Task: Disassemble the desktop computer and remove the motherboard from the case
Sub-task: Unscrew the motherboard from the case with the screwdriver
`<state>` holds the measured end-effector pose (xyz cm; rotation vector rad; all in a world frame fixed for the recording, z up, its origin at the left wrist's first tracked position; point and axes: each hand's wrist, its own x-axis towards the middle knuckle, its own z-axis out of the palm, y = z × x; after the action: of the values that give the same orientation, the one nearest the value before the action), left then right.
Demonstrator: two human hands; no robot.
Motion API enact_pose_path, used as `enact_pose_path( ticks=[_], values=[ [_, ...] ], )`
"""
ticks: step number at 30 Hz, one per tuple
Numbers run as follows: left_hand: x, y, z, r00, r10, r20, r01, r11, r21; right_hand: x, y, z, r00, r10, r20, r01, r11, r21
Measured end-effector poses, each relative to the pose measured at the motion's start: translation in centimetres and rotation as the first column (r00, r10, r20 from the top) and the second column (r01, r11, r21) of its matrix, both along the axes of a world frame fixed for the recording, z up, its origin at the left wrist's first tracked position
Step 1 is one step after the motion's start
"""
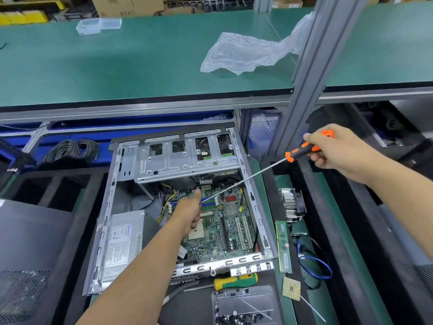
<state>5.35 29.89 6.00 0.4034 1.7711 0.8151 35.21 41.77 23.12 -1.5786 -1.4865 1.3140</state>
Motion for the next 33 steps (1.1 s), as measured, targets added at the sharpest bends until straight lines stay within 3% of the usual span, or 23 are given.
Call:
enact_pose_path(
  ticks=[12,16,19,25,31,33],
  values=[
    [-1.1,-0.5,-0.4,0.989,0.135,0.065,-0.133,0.991,-0.033,2.0,-0.4,-2.3,0.987,-0.143,-0.078,0.138,0.988,-0.068],
    [-1.2,-0.3,-0.1,0.965,0.206,0.165,-0.209,0.978,0.004,2.3,-0.2,-1.3,0.983,-0.17,-0.07,0.17,0.985,-0.007],
    [-0.8,0.0,0.5,0.976,0.153,0.156,-0.164,0.984,0.066,2.1,-0.2,0.1,0.988,-0.152,-0.013,0.152,0.984,0.089],
    [0.7,-0.3,2.5,0.993,-0.061,0.097,0.039,0.975,0.217,0.0,-0.8,3.6,0.936,-0.102,0.337,-0.043,0.917,0.397],
    [2.3,0.1,4.4,0.939,-0.021,0.343,-0.057,0.975,0.215,-4.1,-2.0,7.4,0.836,-0.015,0.548,-0.341,0.768,0.542],
    [2.6,0.2,4.9,0.936,-0.031,0.352,-0.061,0.966,0.25,-5.7,-2.5,8.3,0.798,0.034,0.601,-0.444,0.709,0.549]
  ],
)
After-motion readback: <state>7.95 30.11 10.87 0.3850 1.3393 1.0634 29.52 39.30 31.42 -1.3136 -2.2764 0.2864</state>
